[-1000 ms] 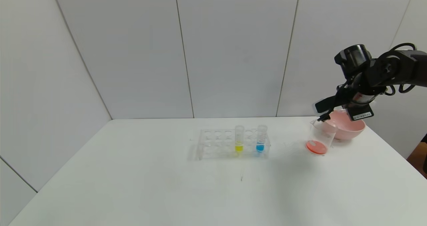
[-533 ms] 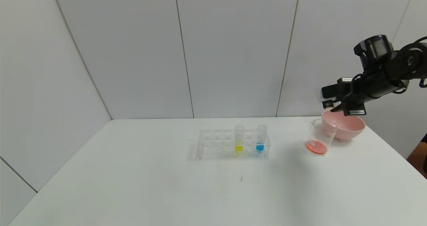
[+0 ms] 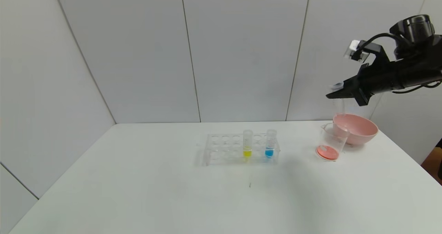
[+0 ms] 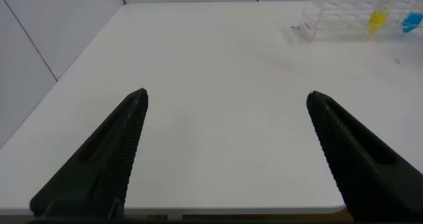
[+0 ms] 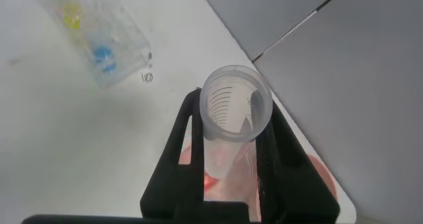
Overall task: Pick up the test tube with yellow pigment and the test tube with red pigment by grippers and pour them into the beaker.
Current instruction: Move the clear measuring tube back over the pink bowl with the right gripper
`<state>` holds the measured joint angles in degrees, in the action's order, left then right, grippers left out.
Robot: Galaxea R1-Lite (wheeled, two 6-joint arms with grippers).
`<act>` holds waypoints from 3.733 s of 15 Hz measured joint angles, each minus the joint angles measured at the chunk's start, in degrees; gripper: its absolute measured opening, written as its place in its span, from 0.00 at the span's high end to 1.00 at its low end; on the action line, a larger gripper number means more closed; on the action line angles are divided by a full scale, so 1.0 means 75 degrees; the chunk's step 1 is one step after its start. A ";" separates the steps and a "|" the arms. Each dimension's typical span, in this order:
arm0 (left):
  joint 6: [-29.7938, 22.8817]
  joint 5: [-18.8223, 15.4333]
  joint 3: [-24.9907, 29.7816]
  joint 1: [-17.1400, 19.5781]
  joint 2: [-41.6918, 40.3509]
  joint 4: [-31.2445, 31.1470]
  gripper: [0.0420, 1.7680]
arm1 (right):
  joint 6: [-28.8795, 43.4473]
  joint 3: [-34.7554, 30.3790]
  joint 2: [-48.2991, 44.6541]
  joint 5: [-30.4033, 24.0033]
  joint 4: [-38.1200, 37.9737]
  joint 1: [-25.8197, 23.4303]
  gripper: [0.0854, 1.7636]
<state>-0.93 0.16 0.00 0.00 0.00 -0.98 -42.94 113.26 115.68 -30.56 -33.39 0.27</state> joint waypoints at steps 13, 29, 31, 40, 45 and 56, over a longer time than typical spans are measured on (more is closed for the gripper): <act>-0.0003 -0.0003 0.0000 0.0000 0.0000 0.0000 0.03 | 0.5101 -0.0236 0.0229 0.0356 0.3522 -0.2243 0.75; -0.0003 0.0000 0.0000 0.0000 0.0000 0.0000 0.03 | 0.5331 -0.4018 0.1463 0.1100 0.8436 -0.2111 0.75; -0.0003 0.0000 0.0000 0.0000 0.0000 0.0000 0.03 | 0.5343 -0.3956 0.1648 0.1100 0.8407 -0.2085 0.75; -0.0003 0.0000 0.0000 0.0000 0.0000 0.0000 0.03 | 0.5367 -0.3771 0.2004 0.1100 0.8379 -0.2111 0.75; -0.0003 0.0000 0.0000 0.0000 0.0000 0.0000 0.03 | 0.5369 -0.3738 0.2100 0.1091 0.8438 -0.2181 0.75; -0.0003 -0.0003 0.0000 0.0000 0.0000 0.0000 0.03 | 0.5378 -0.3735 0.2194 0.1071 0.8467 -0.2228 0.43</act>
<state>-0.95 0.13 0.00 0.00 0.00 -0.98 -2.60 85.25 132.13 -22.53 30.11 -16.45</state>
